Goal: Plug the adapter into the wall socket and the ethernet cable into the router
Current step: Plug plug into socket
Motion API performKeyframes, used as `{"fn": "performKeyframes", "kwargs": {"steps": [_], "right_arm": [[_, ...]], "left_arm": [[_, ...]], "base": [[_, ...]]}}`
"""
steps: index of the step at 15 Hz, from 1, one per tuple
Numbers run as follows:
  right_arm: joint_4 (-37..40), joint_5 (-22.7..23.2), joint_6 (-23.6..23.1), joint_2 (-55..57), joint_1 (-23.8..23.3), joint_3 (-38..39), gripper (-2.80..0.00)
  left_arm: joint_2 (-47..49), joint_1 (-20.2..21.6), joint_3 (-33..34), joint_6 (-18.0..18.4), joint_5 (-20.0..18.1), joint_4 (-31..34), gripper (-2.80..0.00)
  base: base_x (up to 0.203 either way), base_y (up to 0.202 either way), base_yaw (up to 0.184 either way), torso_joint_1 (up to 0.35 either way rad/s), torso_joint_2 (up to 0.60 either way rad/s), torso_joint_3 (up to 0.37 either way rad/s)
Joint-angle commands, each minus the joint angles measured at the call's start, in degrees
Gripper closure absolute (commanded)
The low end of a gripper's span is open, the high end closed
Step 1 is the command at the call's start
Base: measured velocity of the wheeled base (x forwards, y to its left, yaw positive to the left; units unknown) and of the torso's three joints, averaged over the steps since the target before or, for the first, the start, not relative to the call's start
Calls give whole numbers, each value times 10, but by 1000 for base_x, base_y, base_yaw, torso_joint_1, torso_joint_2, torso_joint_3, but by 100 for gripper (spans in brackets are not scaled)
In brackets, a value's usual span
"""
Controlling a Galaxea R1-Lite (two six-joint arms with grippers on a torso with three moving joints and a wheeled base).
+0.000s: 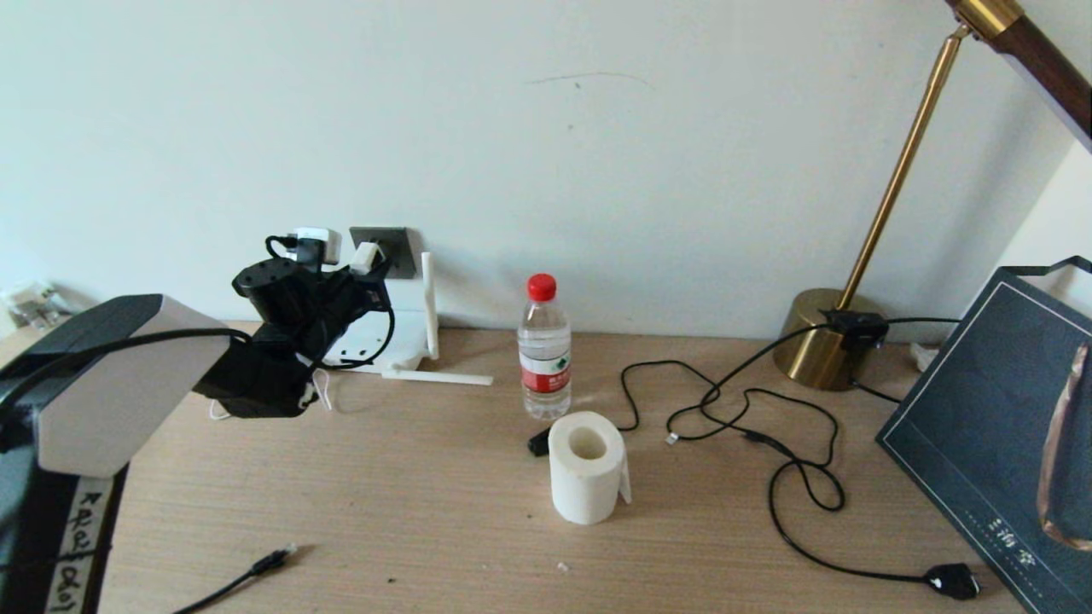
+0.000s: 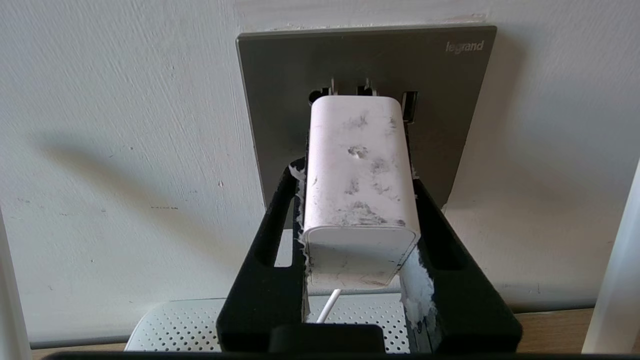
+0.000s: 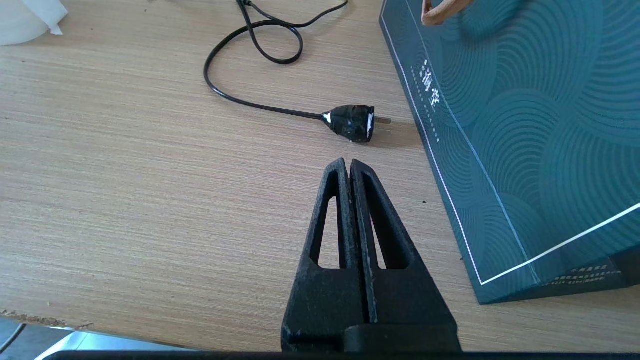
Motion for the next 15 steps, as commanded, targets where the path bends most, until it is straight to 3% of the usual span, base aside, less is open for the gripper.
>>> {"fn": "performKeyframes", "kwargs": {"steps": [1,15], "right_arm": [[1,0,-1,0,0,0,0],[1,0,-1,0,0,0,0]], "left_arm": [[0,-3,1,0,1,-4,0],[-7,1,18,0,1,-10,0]], "base": [[0,0,0,0,0,0],[0,0,0,0,0,0]]}}
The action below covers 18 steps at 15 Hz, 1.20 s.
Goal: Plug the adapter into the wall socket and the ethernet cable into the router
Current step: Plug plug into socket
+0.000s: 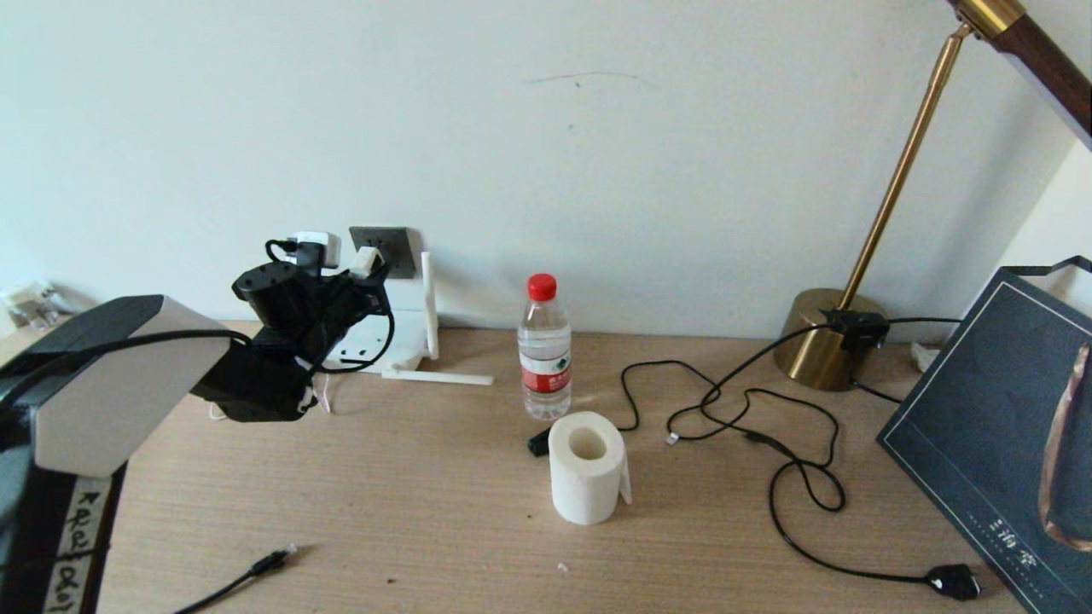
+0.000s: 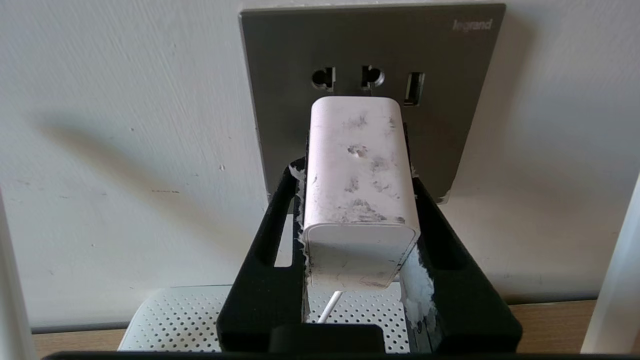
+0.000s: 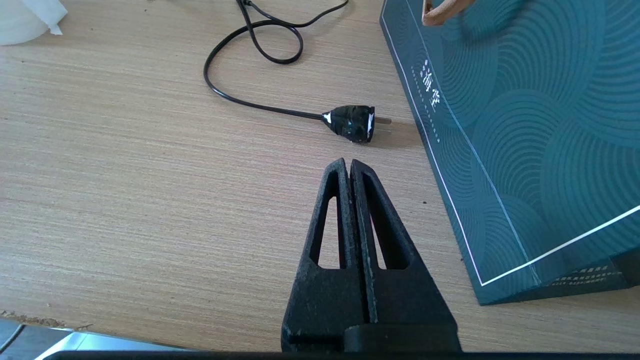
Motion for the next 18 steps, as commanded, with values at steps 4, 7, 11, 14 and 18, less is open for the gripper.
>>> {"fn": "performKeyframes", "kwargs": {"steps": [4,7,11,14,18], "right_arm": [[1,0,0,0,0,0,0],[1,0,0,0,0,0,0],[1,-1,0,0,0,0,0],[1,0,0,0,0,0,0],[1,-1,0,0,0,0,0]], "left_arm": [[-4,3,-2,0,0,-3,0],[-5,3,-2,0,-1,-3,0],[-8,3,-2,0,0,-2,0],[-7,4,-1,0,0,-2,0],[-6,3,-4,0,-1,0,0]], "base": [[0,0,0,0,0,0],[0,0,0,0,0,0],[0,0,0,0,0,0],[0,0,0,0,0,0],[0,0,0,0,0,0]]}}
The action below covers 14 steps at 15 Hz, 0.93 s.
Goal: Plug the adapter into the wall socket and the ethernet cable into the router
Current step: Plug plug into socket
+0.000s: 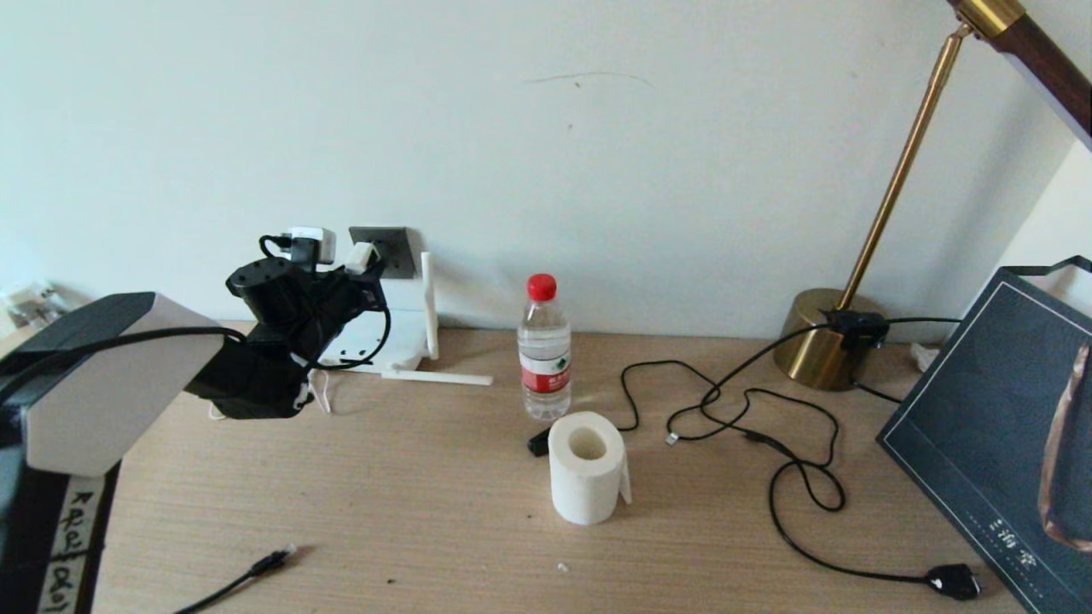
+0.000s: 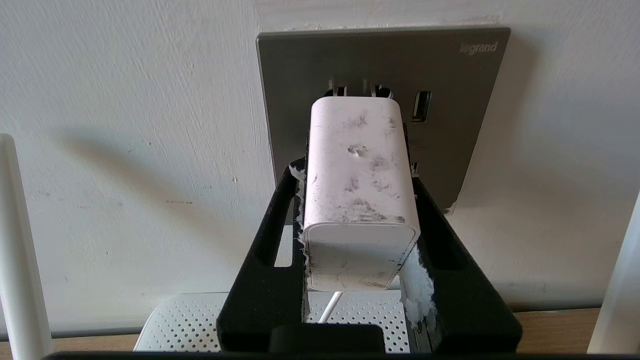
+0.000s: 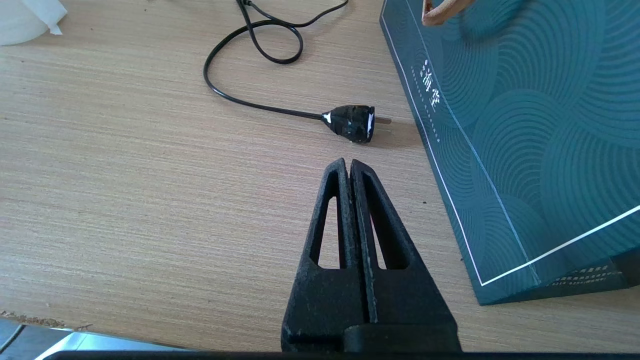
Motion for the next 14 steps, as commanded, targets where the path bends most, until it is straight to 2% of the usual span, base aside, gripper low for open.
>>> {"fn": "performKeyframes", "kwargs": {"steps": [1,14], "right_arm": [[1,0,0,0,0,0,0],[1,0,0,0,0,0,0]], "left_arm": [[1,0,-1,0,0,-3,0],[6,-2,-9,0,-1,-2,0]], "base": [[0,0,0,0,0,0],[0,0,0,0,0,0]]}}
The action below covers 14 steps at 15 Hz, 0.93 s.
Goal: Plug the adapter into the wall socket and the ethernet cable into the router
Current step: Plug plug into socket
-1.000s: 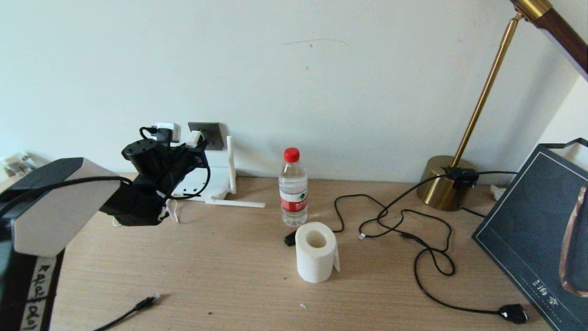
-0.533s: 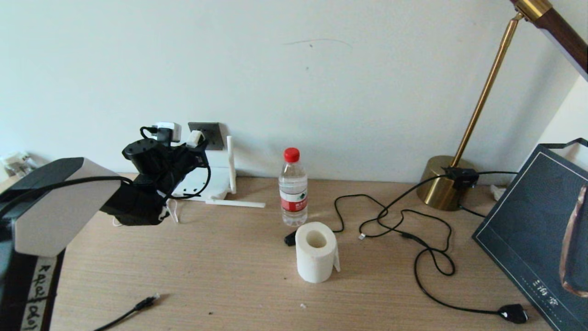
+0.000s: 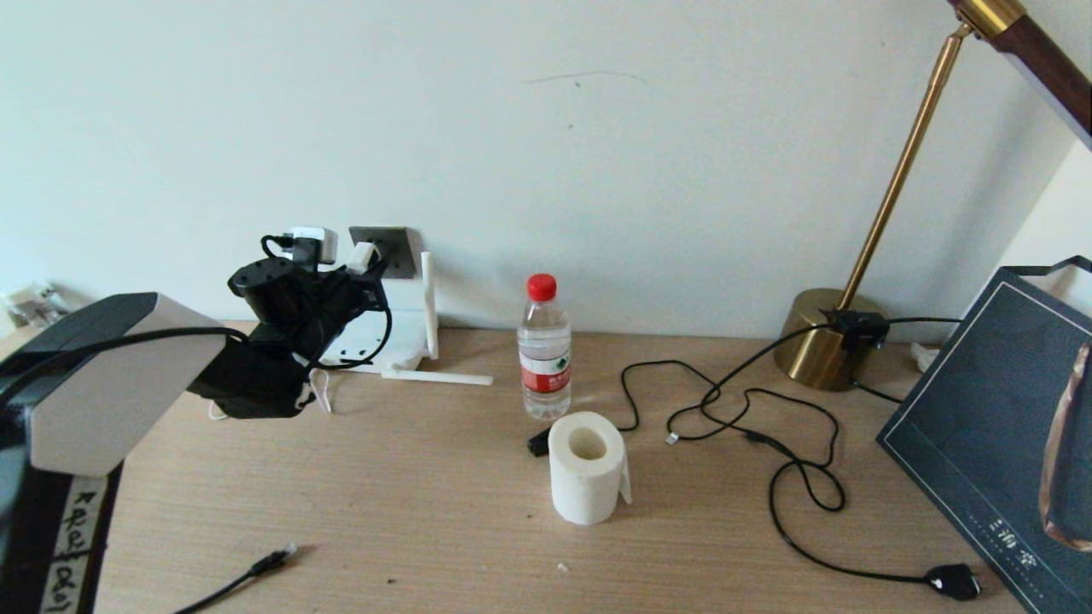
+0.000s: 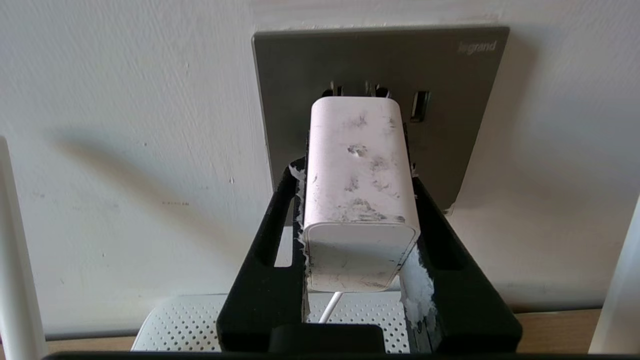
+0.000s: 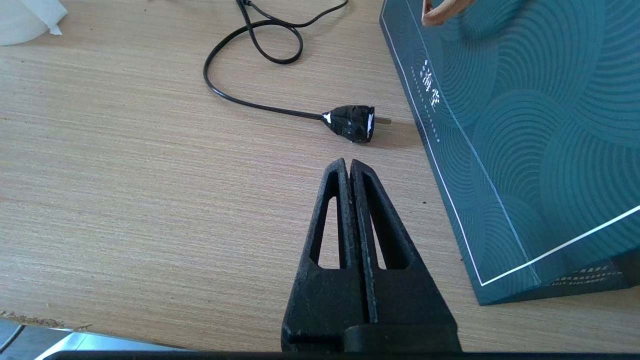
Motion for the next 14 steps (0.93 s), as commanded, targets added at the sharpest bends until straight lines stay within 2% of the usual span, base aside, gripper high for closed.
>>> {"fn": "performKeyframes", "kwargs": {"steps": [1,14], "right_arm": [[1,0,0,0,0,0,0],[1,0,0,0,0,0,0]], "left_arm": [[3,0,-3,0,-1,-3,0],[3,0,-16,0,0,4,0]], "base": [[0,0,0,0,0,0],[0,0,0,0,0,0]]}}
